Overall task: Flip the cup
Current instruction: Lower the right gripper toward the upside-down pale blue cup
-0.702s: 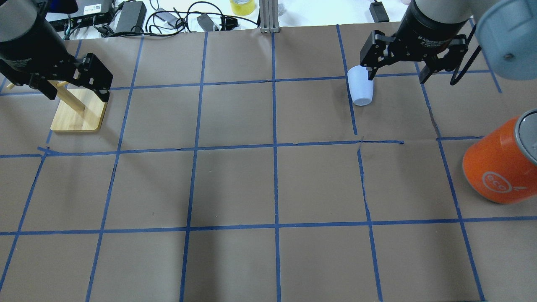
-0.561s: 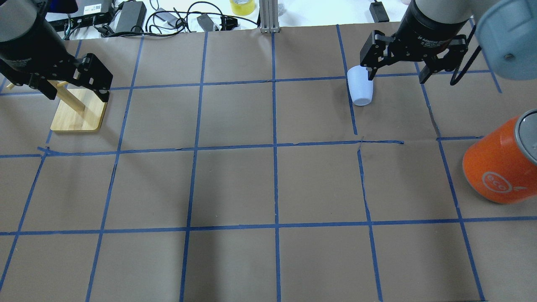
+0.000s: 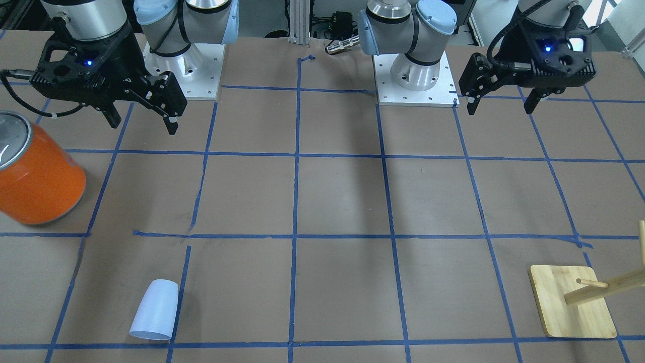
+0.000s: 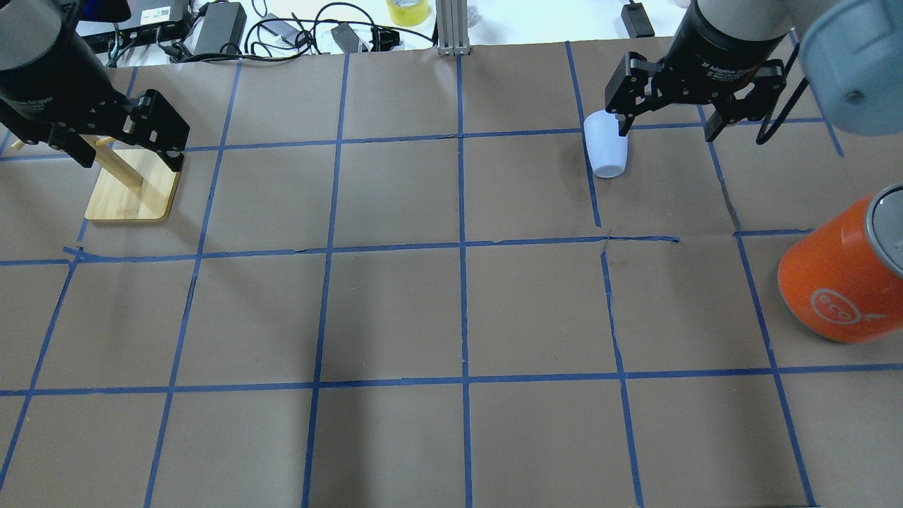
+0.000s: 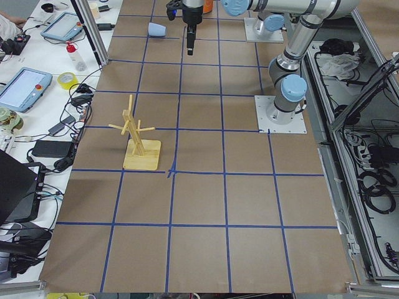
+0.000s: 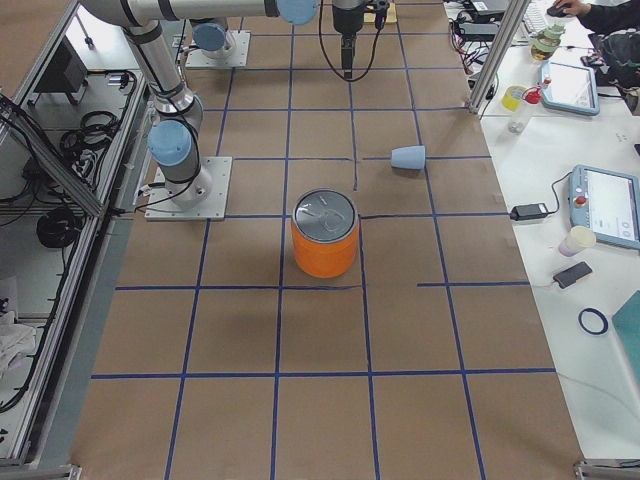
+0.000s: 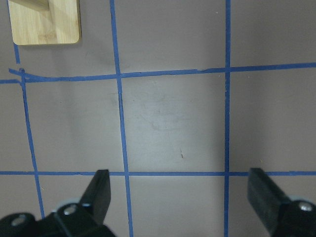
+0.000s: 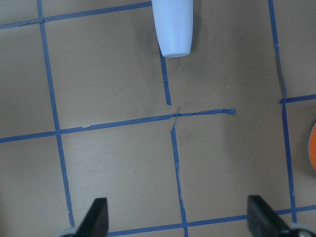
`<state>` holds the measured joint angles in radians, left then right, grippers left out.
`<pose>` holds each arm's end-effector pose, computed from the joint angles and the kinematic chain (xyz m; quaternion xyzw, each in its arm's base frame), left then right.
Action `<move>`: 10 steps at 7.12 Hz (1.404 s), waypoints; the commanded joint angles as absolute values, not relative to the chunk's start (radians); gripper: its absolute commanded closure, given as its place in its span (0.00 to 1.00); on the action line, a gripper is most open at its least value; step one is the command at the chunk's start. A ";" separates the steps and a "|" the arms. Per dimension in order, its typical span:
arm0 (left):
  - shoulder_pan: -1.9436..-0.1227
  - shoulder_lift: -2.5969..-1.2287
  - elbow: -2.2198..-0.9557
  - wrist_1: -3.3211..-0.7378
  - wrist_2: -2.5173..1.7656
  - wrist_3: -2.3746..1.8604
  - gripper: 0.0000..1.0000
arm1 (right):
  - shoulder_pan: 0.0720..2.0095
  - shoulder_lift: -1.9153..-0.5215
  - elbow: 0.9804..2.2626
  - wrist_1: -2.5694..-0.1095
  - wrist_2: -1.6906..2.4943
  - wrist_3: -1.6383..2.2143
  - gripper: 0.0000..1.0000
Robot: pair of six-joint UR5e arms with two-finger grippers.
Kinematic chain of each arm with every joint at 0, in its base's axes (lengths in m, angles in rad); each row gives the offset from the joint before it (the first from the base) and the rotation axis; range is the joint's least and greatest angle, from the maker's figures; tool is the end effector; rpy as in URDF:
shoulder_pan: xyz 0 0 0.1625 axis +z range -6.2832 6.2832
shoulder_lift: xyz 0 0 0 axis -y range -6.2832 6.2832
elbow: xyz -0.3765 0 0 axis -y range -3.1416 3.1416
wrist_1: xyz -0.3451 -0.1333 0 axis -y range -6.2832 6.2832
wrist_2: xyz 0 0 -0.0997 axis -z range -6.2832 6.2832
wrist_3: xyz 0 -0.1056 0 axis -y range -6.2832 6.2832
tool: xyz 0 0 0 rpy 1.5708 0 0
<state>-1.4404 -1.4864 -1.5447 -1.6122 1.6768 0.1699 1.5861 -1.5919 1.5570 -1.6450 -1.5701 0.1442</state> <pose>-0.0667 -0.4303 0.4778 0.0179 0.9978 -0.0262 0.0575 0.1402 -0.4455 0.4568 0.0643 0.9964 -0.0543 0.0047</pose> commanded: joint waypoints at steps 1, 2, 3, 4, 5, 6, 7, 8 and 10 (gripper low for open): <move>-1.440 -1.486 -1.545 -1.612 1.677 0.169 0.00 | 1.586 -1.592 1.552 -1.647 -1.572 0.143 0.00; -1.440 -1.486 -1.545 -1.612 1.677 0.169 0.00 | 1.585 -1.592 1.545 -1.644 -1.574 0.146 0.00; -1.440 -1.486 -1.545 -1.612 1.677 0.170 0.00 | 1.583 -1.594 1.539 -1.644 -1.574 0.149 0.00; -1.440 -1.486 -1.546 -1.612 1.674 0.169 0.00 | 1.585 -1.603 1.540 -1.643 -1.580 0.149 0.00; -1.440 -1.486 -1.545 -1.612 1.677 0.173 0.00 | 1.585 -1.614 1.540 -1.608 -1.582 0.147 0.00; -1.440 -1.483 -1.545 -1.612 1.677 0.181 0.00 | 1.579 -1.624 1.533 -1.570 -1.585 0.143 0.00; -1.440 -1.483 -1.545 -1.612 1.677 0.179 0.00 | 1.578 -1.631 1.519 -1.568 -1.588 0.140 0.00; -1.440 -1.480 -1.546 -1.612 1.677 0.179 0.00 | 1.578 -1.611 1.531 -1.603 -1.588 0.156 0.00; -1.440 -1.482 -1.546 -1.612 1.675 0.176 0.00 | 1.580 -1.504 1.577 -1.865 -1.588 0.158 0.00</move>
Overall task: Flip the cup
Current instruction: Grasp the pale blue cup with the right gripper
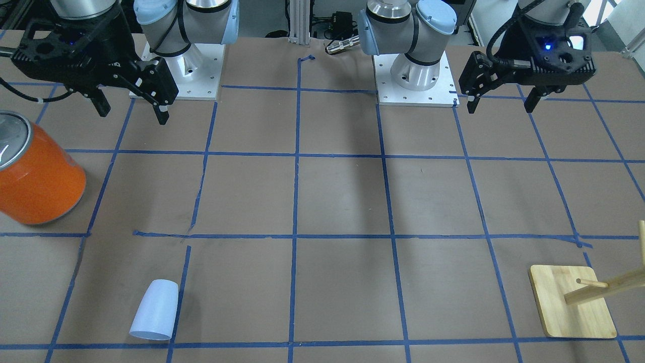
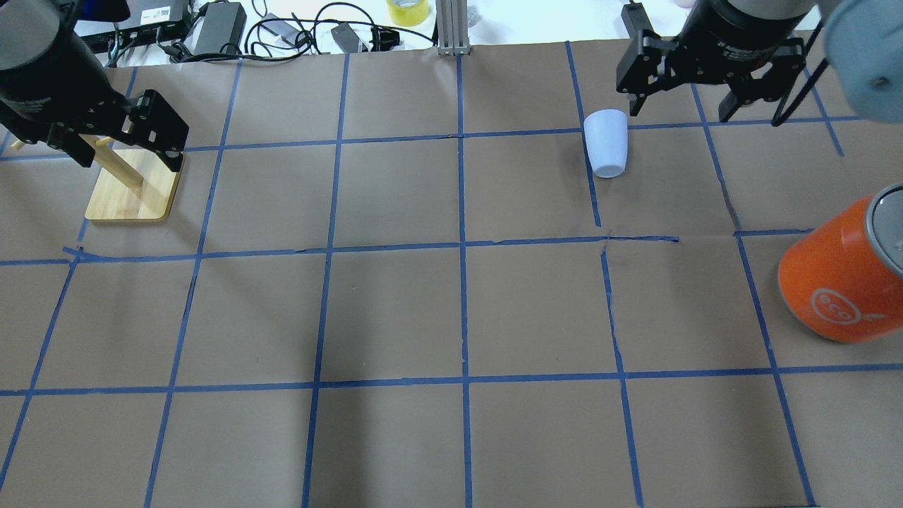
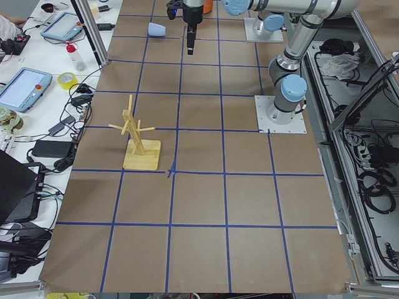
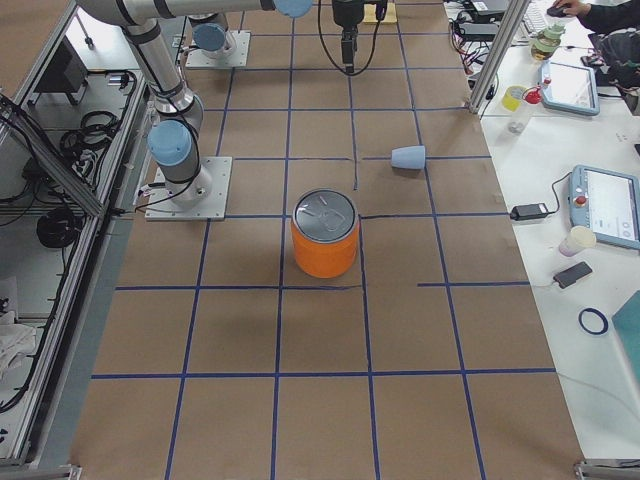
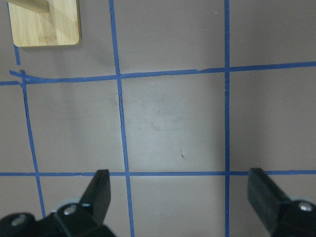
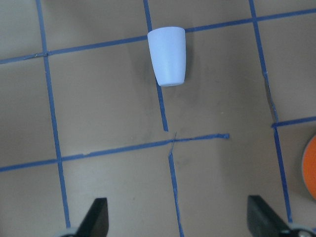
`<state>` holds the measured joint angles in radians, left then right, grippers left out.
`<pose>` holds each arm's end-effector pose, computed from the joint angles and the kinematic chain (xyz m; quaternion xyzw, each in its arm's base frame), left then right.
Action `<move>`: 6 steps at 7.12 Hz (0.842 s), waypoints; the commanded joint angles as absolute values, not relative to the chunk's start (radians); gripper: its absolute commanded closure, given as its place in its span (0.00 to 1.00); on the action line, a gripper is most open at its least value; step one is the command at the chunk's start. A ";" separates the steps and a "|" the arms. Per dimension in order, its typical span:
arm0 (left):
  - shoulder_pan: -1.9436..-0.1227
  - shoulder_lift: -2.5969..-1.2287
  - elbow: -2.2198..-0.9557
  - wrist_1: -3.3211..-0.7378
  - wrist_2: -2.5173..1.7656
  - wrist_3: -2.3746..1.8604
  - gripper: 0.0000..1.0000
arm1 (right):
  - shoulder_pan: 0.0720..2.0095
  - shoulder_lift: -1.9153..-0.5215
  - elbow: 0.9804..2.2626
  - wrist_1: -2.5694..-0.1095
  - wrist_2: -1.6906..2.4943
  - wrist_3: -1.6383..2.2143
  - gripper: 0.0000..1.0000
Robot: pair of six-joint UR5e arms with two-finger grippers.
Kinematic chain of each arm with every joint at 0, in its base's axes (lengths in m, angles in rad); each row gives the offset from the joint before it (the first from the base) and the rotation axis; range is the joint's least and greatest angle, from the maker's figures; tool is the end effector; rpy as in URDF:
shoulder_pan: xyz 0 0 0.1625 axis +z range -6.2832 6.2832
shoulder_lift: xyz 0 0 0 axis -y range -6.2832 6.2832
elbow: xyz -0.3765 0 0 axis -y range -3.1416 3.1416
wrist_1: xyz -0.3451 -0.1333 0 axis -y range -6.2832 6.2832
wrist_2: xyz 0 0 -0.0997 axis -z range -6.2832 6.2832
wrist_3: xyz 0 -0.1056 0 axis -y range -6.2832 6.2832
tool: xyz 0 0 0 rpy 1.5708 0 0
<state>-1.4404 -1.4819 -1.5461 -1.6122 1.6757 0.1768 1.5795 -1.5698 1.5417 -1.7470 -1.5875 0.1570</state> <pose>-0.0671 -0.4288 0.4791 0.0213 0.9977 -0.0276 0.0573 0.1356 -0.4632 0.4655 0.0745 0.9920 -0.1023 0.0002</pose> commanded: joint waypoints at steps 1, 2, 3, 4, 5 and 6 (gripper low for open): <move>-1.440 -1.482 -1.546 -1.612 1.675 0.176 0.00 | 1.580 -1.441 1.613 -1.877 -1.588 0.143 0.00; -1.440 -1.482 -1.546 -1.612 1.677 0.178 0.00 | 1.577 -1.354 1.617 -1.938 -1.598 0.137 0.00; -1.440 -1.482 -1.546 -1.612 1.675 0.178 0.00 | 1.577 -1.269 1.603 -2.054 -1.600 0.138 0.00; -1.440 -1.482 -1.546 -1.612 1.675 0.178 0.00 | 1.575 -1.184 1.601 -2.095 -1.598 0.137 0.00; -1.440 -1.480 -1.546 -1.612 1.677 0.179 0.00 | 1.572 -1.130 1.603 -2.168 -1.598 0.129 0.00; -1.440 -1.480 -1.548 -1.612 1.675 0.178 0.00 | 1.568 -1.093 1.603 -2.233 -1.598 0.123 0.00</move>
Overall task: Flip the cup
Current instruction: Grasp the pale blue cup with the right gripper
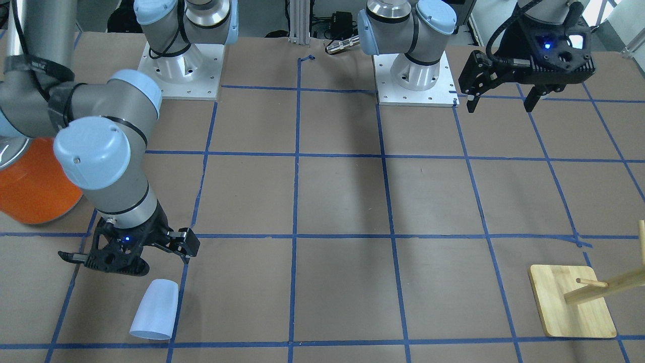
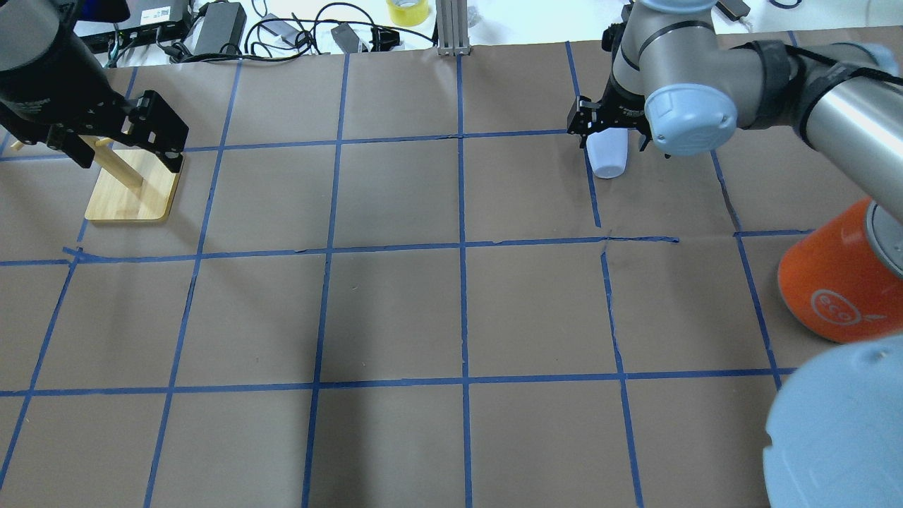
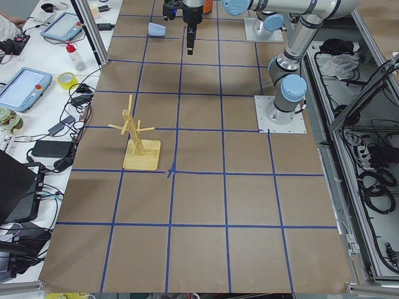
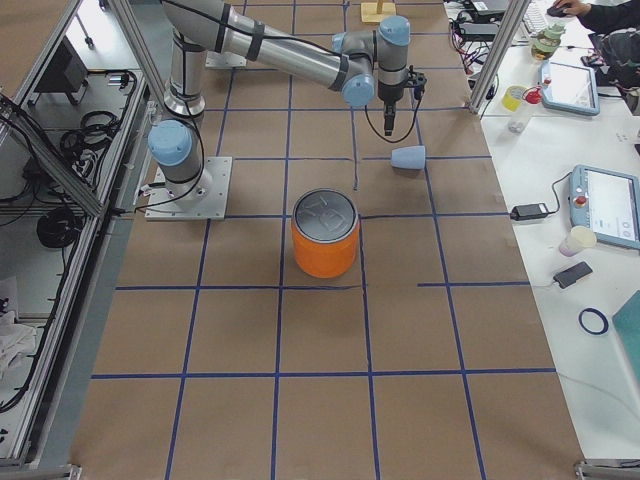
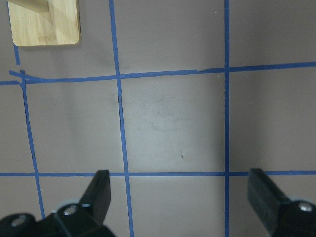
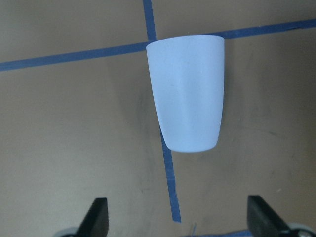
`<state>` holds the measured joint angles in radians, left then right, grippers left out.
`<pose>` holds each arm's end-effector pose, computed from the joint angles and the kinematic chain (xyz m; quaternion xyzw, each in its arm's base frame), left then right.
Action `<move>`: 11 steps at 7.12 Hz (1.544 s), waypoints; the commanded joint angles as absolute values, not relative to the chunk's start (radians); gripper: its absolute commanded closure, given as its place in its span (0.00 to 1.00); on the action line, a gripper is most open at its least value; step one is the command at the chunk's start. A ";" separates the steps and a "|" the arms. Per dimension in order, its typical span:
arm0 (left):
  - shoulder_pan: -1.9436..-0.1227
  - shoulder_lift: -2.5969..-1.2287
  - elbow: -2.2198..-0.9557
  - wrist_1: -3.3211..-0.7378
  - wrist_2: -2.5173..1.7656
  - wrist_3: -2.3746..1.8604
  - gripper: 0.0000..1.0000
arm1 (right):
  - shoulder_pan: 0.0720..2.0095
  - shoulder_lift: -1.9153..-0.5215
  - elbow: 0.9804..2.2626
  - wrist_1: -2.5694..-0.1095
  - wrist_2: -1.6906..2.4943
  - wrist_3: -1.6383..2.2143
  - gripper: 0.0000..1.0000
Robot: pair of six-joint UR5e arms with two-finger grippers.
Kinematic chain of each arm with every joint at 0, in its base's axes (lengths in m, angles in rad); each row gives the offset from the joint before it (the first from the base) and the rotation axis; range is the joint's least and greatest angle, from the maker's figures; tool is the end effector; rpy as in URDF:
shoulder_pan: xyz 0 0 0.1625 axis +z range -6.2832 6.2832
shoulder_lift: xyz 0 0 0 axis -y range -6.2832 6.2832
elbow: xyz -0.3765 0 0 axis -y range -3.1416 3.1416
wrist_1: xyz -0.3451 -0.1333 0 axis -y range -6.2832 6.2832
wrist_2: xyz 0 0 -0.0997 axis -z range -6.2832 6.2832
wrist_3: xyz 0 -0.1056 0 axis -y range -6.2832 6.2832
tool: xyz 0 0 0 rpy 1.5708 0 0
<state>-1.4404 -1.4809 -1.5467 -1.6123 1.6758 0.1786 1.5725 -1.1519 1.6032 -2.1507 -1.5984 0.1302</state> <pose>-0.0671 -0.4285 0.4792 0.0221 0.9977 -0.0277 0.0574 0.1314 -0.5759 0.2640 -0.0650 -0.9957 0.0650 0.0095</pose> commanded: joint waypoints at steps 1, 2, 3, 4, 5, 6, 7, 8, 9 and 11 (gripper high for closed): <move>-1.440 -1.480 -1.546 -1.612 1.675 0.179 0.00 | 1.548 -1.024 1.603 -2.308 -1.603 0.077 0.00; -1.440 -1.480 -1.548 -1.612 1.675 0.179 0.00 | 1.513 -0.996 1.603 -2.345 -1.591 0.063 0.00; -1.440 -1.480 -1.546 -1.612 1.675 0.179 0.00 | 1.509 -0.985 1.598 -2.350 -1.579 0.077 0.00; -1.440 -1.480 -1.548 -1.612 1.675 0.179 0.00 | 1.508 -0.964 1.577 -2.352 -1.550 0.078 0.00; -1.440 -1.480 -1.548 -1.612 1.675 0.179 0.00 | 1.508 -0.938 1.544 -2.347 -1.546 0.078 0.00; -1.440 -1.480 -1.548 -1.612 1.677 0.179 0.00 | 1.508 -0.921 1.531 -2.342 -1.548 0.078 0.05; -1.440 -1.480 -1.546 -1.612 1.677 0.179 0.00 | 1.508 -0.919 1.528 -2.341 -1.548 0.075 0.27; -1.440 -1.480 -1.548 -1.612 1.677 0.179 0.00 | 1.508 -0.920 1.520 -2.339 -1.549 0.069 0.43; -1.440 -1.480 -1.548 -1.612 1.677 0.179 0.00 | 1.508 -0.923 1.510 -2.318 -1.549 0.066 0.51; -1.440 -1.480 -1.548 -1.612 1.675 0.179 0.00 | 1.522 -0.942 1.503 -2.293 -1.548 0.036 0.57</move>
